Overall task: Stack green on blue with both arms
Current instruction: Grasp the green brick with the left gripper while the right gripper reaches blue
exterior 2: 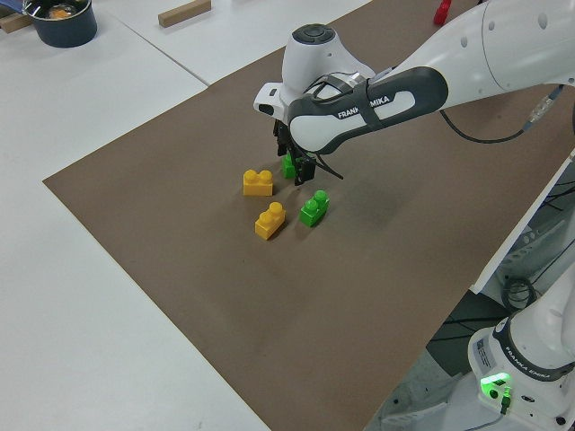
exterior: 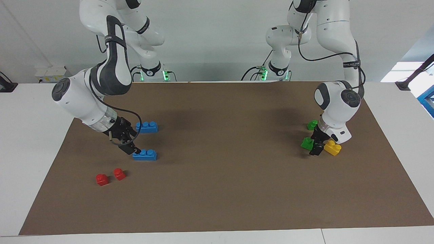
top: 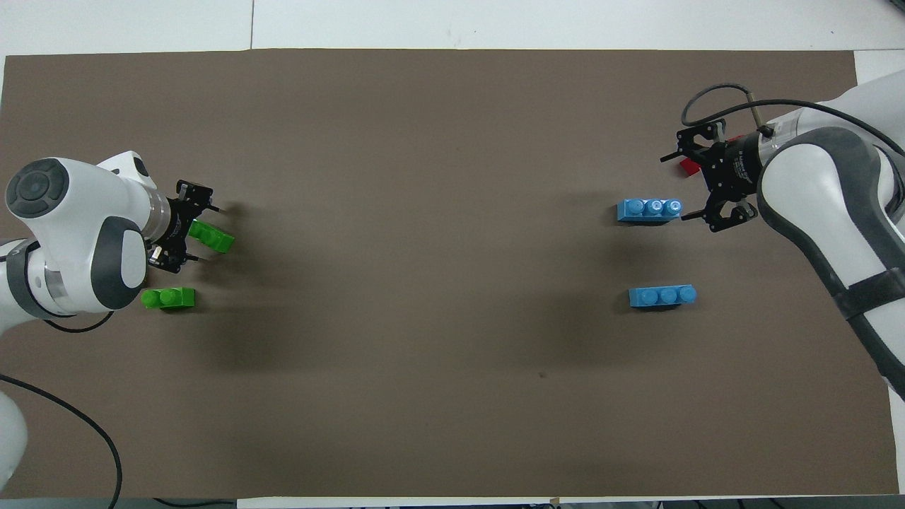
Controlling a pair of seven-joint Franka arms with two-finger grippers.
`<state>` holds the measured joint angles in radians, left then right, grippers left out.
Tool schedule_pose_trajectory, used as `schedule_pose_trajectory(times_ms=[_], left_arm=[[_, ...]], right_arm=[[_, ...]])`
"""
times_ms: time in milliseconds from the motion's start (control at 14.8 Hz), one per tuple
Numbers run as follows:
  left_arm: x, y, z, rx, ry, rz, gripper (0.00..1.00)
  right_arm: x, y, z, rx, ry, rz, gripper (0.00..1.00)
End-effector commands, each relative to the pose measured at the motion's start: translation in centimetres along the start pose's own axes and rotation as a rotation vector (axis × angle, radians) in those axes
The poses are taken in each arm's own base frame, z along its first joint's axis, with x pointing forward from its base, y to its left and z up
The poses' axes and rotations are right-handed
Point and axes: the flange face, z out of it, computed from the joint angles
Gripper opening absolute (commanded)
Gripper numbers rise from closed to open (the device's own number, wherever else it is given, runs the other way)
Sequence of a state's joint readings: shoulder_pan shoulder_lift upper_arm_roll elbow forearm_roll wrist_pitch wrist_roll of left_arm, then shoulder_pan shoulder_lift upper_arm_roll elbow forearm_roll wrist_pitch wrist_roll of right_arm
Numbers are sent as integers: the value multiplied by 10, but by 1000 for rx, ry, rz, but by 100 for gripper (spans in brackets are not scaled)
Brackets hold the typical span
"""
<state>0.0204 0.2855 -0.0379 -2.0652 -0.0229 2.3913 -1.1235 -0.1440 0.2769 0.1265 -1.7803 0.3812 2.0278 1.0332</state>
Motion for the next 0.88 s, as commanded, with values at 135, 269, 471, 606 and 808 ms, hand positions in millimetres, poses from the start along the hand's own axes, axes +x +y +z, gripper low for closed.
schedule_pose_trajectory(times_ms=[135,269,471,606,808], left_arm=[[1,-4,1,-7,19,-7,98],[5,-6,1,-7,20,-13,77],[9,-6,-1,-10,21,-16,7],[9,-6,-1,-10,21,-16,0],[8,-5,-1,-12,21,-15,0]], right_arm=[[29,6,18,20,-68,102,100],[34,8,26,18,-100,127,100],[61,18,35,14,-113,172,100],[67,19,40,13,-116,179,100],[68,19,46,17,-129,187,100]])
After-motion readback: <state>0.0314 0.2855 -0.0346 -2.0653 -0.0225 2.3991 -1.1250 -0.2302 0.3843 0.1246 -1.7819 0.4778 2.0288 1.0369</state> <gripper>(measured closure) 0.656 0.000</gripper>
